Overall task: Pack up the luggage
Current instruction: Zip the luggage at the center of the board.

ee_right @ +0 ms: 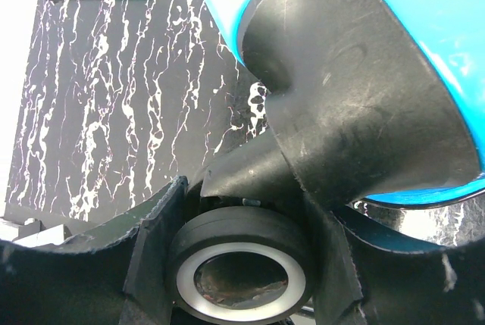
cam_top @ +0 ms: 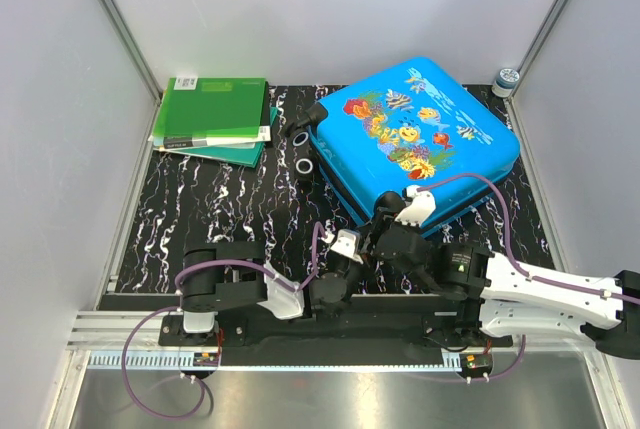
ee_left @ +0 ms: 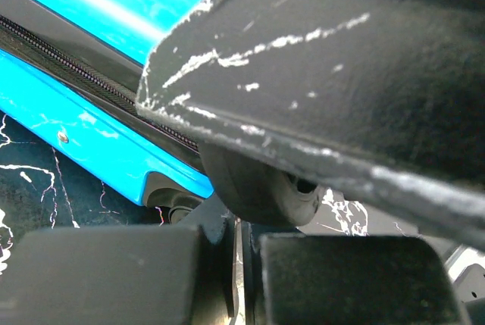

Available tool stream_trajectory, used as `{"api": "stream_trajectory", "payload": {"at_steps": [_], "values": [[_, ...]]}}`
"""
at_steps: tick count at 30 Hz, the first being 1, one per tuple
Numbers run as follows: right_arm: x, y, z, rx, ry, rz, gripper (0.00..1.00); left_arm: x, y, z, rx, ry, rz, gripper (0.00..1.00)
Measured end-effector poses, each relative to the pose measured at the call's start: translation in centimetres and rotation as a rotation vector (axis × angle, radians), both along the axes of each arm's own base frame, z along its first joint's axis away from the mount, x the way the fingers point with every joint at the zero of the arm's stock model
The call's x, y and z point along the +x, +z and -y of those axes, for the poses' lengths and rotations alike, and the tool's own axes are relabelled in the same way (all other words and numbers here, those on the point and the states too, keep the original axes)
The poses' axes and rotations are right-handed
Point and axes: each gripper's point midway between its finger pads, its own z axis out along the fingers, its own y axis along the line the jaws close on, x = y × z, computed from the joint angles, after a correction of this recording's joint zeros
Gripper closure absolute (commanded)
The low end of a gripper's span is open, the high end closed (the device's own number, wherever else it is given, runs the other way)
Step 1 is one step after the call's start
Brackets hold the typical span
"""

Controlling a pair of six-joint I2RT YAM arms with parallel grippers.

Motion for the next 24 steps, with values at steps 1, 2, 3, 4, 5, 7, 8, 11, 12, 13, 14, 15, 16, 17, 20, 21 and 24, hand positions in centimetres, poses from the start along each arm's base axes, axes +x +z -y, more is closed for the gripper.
{"api": "stream_trajectory", "payload": {"at_steps": [1,2,3,4,5,7,8,11,12,13,14,15,16,17,20,21,24], "values": [[0.0,0.0,0.0,0.0,0.0,0.0,1.0,0.0,0.0,0.0,0.001,0.0,0.0,1.0],[0.0,0.0,0.0,0.001,0.0,0.0,1.0,0.0,0.0,0.0,0.001,0.0,0.0,1.0],[0.0,0.0,0.0,0.003,-0.001,0.0,1.0,0.0,-0.1,-0.1,0.002,0.0,0.0,1.0],[0.0,0.0,0.0,0.004,-0.001,0.0,1.0,0.0,-0.2,-0.1,0.004,-0.002,-0.002,1.0],[0.0,0.0,0.0,0.006,-0.002,-0.001,1.0,-0.1,-0.4,-0.3,0.008,-0.004,-0.004,1.0],[0.0,-0.1,0.0,0.01,-0.003,-0.002,1.0,0.1,-0.6,-0.8,0.008,0.0,-0.009,1.0],[0.0,-0.1,0.0,0.013,-0.005,-0.002,1.0,0.4,-0.6,-1.3,0.005,0.009,-0.011,1.0],[0.0,0.0,0.0,0.021,-0.007,-0.002,1.0,1.1,-0.5,-2.2,-0.001,0.024,-0.015,1.0],[0.0,0.0,0.0,0.024,-0.009,-0.003,1.0,1.1,-0.5,-2.2,-0.006,0.02,-0.017,1.0],[0.0,0.0,0.0,0.025,-0.009,-0.003,1.0,1.1,-0.6,-2.3,-0.008,0.017,-0.019,1.0],[0.0,0.0,0.0,0.025,-0.01,-0.004,1.0,1.1,-0.6,-2.2,-0.009,0.012,-0.02,1.0],[0.0,0.0,0.0,0.026,-0.011,-0.005,1.0,1.1,-0.6,-2.2,-0.011,0.006,-0.021,1.0],[0.0,0.0,0.0,0.028,-0.011,-0.005,1.0,1.1,-0.6,-2.2,-0.014,0.002,-0.022,1.0],[0.0,0.0,0.0,0.029,-0.012,-0.005,1.0,1.1,-0.6,-2.2,-0.016,-0.005,-0.024,1.0],[0.0,0.0,0.1,0.036,-0.015,-0.007,1.0,1.7,-0.8,-2.8,-0.028,-0.008,-0.034,1.0],[-0.1,0.0,0.1,0.039,-0.016,-0.007,1.0,2.0,-0.8,-3.2,-0.033,-0.003,-0.037,1.0],[-0.1,0.0,0.3,0.049,-0.019,-0.009,1.0,2.6,-0.5,-4.0,-0.049,0.004,-0.045,1.0]]}}
